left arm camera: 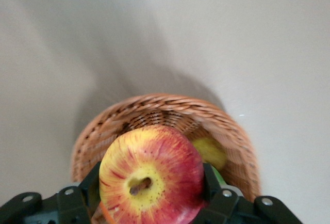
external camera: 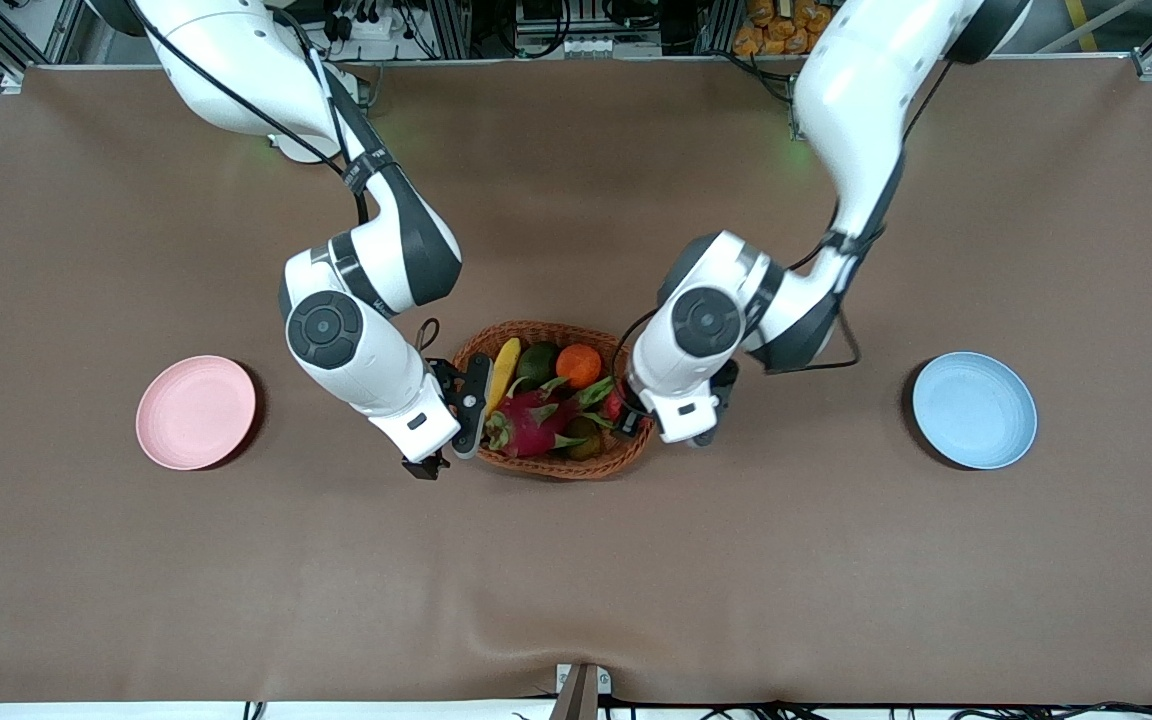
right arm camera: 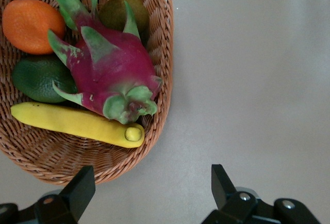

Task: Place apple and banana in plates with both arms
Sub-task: 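Grasp the red apple with the left gripper while the right gripper nears the banana, then carry the apple to the blue plate while the right gripper grasps the banana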

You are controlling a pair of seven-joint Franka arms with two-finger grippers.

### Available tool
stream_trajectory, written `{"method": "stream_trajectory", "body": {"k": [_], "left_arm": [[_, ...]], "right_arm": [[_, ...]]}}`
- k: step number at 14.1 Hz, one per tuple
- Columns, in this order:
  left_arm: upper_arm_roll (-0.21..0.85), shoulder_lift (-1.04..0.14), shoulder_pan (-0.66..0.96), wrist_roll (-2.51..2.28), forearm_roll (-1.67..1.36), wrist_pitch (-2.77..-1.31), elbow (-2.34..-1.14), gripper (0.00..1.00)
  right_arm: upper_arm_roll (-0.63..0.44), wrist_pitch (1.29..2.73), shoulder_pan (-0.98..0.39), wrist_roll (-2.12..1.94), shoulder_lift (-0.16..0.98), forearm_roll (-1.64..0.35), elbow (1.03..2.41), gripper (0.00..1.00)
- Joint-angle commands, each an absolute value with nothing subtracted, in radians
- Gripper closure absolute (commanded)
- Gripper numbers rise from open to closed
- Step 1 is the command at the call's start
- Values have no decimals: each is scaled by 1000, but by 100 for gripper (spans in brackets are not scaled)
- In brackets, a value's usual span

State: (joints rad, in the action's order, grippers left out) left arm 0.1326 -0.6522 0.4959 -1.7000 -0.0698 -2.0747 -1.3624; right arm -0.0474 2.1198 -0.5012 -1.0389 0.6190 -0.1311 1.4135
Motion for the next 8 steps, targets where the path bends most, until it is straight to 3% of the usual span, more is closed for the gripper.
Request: {"method": "stream_trajectory", "body": {"k": [1, 8], "left_arm": [[130, -510, 427, -1597, -44, -1950, -1394, 100], [138, -413, 149, -1059, -58, -1704, -1399, 100]], "right_arm": [[-48, 2160, -511, -1089, 650, -124, 1391, 0], [-48, 2210, -535, -1085, 699, -126, 1397, 0]]}}
